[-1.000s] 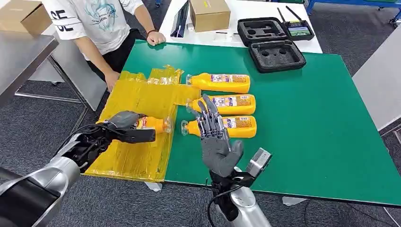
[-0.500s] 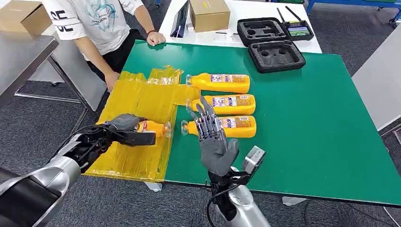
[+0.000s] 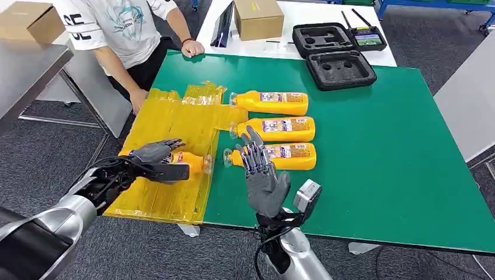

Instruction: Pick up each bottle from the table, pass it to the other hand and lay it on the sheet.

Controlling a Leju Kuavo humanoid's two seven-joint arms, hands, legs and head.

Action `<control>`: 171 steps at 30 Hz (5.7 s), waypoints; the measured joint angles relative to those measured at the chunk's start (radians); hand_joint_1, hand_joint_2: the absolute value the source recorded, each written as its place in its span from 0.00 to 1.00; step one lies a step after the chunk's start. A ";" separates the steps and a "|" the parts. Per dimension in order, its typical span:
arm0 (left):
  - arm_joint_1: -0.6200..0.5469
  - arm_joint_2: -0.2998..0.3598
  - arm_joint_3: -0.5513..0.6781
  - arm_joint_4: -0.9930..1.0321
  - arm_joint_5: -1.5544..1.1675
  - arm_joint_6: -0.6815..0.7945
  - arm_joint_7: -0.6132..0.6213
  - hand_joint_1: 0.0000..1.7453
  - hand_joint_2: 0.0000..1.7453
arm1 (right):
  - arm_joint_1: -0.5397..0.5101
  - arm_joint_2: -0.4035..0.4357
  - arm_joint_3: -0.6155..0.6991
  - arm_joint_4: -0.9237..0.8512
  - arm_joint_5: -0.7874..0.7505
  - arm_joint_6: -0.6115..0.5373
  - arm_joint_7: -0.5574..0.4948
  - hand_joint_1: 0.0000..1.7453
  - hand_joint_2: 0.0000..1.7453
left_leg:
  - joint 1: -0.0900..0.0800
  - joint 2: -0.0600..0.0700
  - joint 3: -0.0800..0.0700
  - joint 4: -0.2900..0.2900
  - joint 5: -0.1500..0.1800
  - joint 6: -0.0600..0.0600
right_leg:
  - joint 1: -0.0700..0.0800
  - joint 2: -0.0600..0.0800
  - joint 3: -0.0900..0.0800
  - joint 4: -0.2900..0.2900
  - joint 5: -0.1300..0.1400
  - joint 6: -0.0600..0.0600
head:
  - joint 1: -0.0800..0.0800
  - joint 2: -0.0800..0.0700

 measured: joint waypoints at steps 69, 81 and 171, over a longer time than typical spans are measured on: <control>0.612 -0.200 0.602 -0.750 0.794 0.774 -0.308 0.00 1.00 | -0.507 -0.240 -0.049 0.704 1.162 -0.280 0.476 0.00 1.00 | -0.001 0.000 -0.004 0.001 0.001 0.002 | -0.001 -0.001 -0.004 -0.001 0.000 0.001 | 0.000 0.000; 0.613 -0.215 0.599 -0.726 0.802 0.780 -0.308 0.00 1.00 | -0.612 -0.190 -0.027 0.812 1.164 -0.175 0.478 0.00 1.00 | -0.001 0.000 -0.004 0.001 0.001 0.002 | -0.001 -0.001 -0.004 0.000 0.000 0.001 | 0.000 0.000; 0.741 -0.240 0.582 -0.856 0.934 0.587 -0.267 0.00 1.00 | -0.445 -0.109 -0.183 0.493 0.361 -0.004 -0.001 1.00 1.00 | -0.001 0.000 -0.004 0.001 0.000 0.002 | -0.001 -0.001 -0.004 -0.001 0.000 0.001 | 0.000 0.000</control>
